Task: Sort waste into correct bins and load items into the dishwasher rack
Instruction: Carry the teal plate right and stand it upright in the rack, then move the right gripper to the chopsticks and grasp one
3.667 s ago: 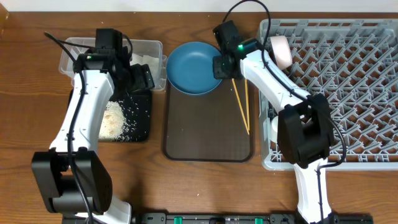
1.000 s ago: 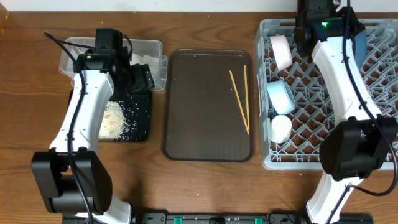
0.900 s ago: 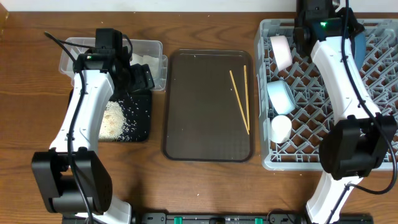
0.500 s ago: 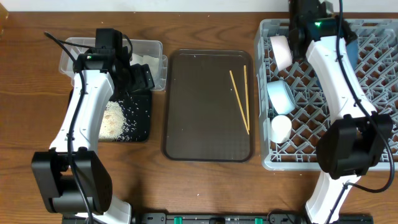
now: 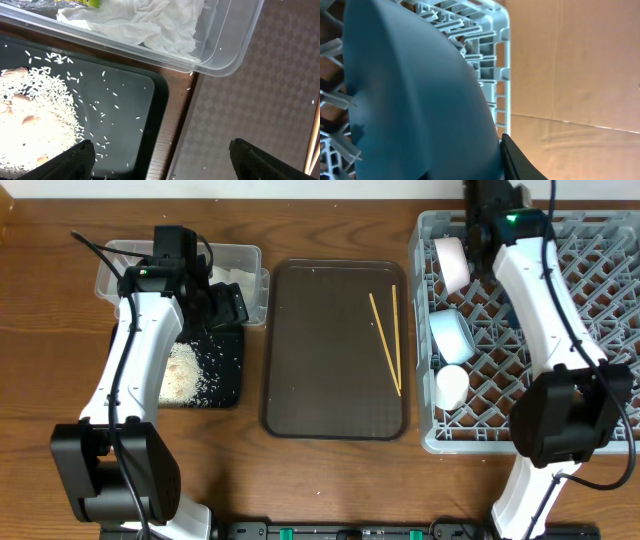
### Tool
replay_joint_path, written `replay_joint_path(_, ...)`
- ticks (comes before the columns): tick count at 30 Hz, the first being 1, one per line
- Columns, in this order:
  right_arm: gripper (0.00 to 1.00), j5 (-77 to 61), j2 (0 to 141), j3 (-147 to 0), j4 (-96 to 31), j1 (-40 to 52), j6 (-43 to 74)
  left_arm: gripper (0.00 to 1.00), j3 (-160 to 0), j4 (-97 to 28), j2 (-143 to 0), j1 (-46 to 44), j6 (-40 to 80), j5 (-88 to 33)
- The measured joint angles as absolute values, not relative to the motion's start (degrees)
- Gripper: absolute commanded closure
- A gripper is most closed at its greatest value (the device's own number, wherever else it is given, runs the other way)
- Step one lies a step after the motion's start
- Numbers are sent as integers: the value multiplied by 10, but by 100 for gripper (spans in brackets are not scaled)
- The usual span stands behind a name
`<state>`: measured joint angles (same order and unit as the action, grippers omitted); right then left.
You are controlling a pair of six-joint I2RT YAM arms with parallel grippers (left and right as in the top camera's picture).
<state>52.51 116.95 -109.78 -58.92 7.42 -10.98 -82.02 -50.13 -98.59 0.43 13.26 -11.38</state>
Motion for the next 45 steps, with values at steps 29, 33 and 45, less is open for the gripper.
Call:
replay_joint_path(29, 1, 290, 1063, -1130, -557, 59, -92, 12, -820, -501, -986, 4, 133, -114)
replay_joint_path(33, 1, 229, 1044, -1132, -552, 62, -89, 12, -820, -501, -986, 4, 133, -114)
replay_joint_path(45, 3, -238, 1041, -1132, -529, 139, -58, 12, -820, -501, -986, 4, 133, -114)
